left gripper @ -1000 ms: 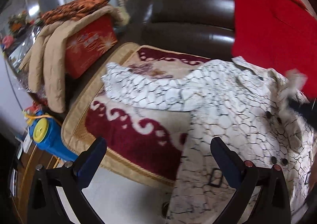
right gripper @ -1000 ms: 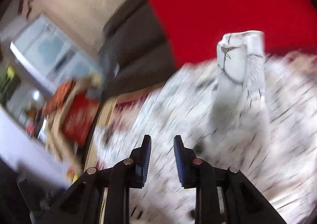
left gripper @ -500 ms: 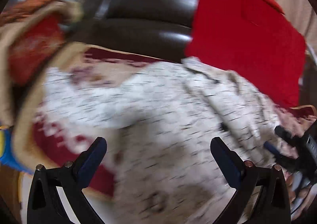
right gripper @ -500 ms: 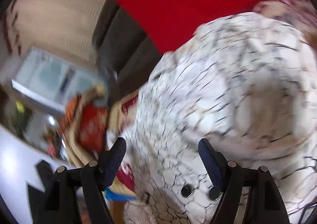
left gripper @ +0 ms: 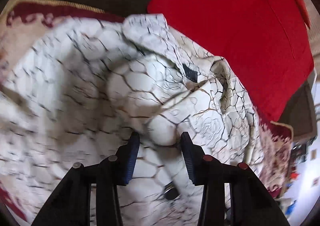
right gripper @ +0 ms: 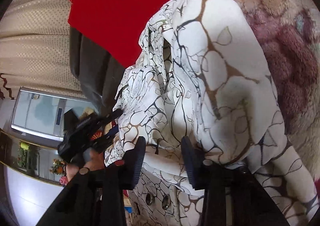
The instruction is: Fold large clothes
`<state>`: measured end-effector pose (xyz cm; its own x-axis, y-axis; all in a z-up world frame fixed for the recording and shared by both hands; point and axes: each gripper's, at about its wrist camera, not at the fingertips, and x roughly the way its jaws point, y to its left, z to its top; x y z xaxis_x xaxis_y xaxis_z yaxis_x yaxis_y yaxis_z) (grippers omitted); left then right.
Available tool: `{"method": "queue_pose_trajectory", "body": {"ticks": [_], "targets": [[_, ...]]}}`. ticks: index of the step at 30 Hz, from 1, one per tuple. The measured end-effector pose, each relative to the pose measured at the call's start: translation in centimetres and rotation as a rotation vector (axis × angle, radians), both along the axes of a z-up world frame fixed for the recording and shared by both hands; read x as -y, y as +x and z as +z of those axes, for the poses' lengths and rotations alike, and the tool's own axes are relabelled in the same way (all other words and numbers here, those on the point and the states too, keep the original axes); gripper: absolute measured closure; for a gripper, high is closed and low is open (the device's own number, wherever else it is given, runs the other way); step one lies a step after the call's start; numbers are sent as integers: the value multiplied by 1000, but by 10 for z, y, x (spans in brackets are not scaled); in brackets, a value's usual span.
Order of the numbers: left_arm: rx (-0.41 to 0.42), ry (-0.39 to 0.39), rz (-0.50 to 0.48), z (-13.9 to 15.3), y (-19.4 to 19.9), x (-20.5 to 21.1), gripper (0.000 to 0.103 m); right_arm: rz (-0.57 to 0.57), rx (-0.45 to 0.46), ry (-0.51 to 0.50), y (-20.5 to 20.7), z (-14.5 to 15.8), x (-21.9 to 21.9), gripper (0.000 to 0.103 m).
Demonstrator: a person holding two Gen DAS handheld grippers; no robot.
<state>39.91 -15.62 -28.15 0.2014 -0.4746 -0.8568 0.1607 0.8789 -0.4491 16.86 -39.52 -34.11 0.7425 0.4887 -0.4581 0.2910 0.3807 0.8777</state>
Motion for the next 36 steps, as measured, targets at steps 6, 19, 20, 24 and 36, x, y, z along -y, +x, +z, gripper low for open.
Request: {"method": "queue_pose_trajectory", "body": {"ticks": [6,19,20,24,36], "targets": [[75,-16,-61,8,-15,18,93,35,10,-64,-9,-2,2,65],[253,100,14,26,-106,-72,96,23,62,-128,-3,37,-8,47],[250,131,20,21,-111,-82,96,39,35,-124,0,33,-13,46],[225,162,41,20,-126,-128,87,111,-104,-260,15,19,-37,46],[221,79,612,45,-109,-364,16,145,-105,-311,23,34,-71,36]]}}
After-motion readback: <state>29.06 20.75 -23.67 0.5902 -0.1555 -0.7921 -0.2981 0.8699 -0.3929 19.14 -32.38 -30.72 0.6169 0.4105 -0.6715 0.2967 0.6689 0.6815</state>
